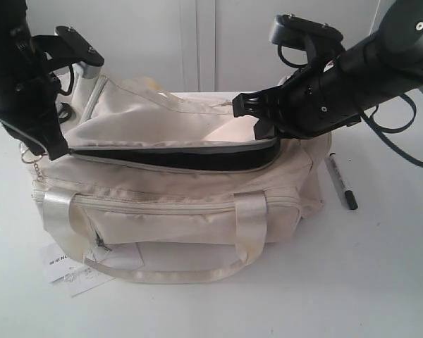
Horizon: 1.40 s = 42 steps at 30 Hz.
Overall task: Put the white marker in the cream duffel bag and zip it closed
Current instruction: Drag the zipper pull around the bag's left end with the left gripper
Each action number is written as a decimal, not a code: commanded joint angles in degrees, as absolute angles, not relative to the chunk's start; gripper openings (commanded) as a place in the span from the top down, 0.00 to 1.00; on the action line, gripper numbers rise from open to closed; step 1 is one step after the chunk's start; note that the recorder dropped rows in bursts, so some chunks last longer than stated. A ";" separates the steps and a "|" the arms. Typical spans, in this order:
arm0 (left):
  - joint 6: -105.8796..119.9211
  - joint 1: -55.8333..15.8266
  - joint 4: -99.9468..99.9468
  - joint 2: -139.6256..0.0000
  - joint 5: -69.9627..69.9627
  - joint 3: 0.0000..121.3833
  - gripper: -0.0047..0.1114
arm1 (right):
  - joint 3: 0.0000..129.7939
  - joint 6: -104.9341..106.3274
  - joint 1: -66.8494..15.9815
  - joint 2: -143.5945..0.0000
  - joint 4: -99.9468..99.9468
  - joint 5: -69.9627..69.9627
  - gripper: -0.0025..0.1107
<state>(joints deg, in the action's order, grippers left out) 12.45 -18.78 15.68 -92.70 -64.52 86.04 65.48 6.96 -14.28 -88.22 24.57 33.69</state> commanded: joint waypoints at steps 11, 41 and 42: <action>11.52 -16.66 16.45 -91.95 -69.96 85.73 0.96 | 65.28 7.86 -14.25 -87.44 23.46 33.07 0.98; 8.72 -14.32 17.96 -91.95 -65.83 85.73 0.96 | 65.28 7.75 -14.25 -87.44 23.46 33.32 0.98; 8.29 -14.32 18.45 -91.95 -65.58 85.73 0.96 | 65.28 7.75 -14.25 -87.44 23.46 33.32 0.98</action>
<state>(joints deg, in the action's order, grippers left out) 10.20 -14.75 15.82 -92.70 -64.17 86.04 65.48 6.96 -14.28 -88.22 24.47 33.69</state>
